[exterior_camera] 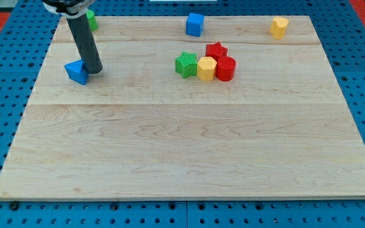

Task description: Move the group of blocks slightly right

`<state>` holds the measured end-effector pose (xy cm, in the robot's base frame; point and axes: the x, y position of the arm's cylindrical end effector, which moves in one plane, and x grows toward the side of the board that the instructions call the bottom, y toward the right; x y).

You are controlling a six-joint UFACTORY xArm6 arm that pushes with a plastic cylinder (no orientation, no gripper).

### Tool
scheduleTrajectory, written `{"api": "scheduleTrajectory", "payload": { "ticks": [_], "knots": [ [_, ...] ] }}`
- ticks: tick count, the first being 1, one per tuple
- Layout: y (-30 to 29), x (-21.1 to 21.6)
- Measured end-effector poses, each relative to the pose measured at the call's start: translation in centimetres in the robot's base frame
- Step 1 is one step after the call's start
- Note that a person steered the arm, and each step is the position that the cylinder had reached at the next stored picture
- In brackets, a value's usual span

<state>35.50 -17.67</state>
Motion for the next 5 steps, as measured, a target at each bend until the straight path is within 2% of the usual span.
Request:
{"api": "scheduleTrajectory", "payload": {
  "ticks": [1, 2, 5],
  "knots": [
    [0.0, -0.9],
    [0.1, 0.4],
    [13.7, -0.5]
  ]
}}
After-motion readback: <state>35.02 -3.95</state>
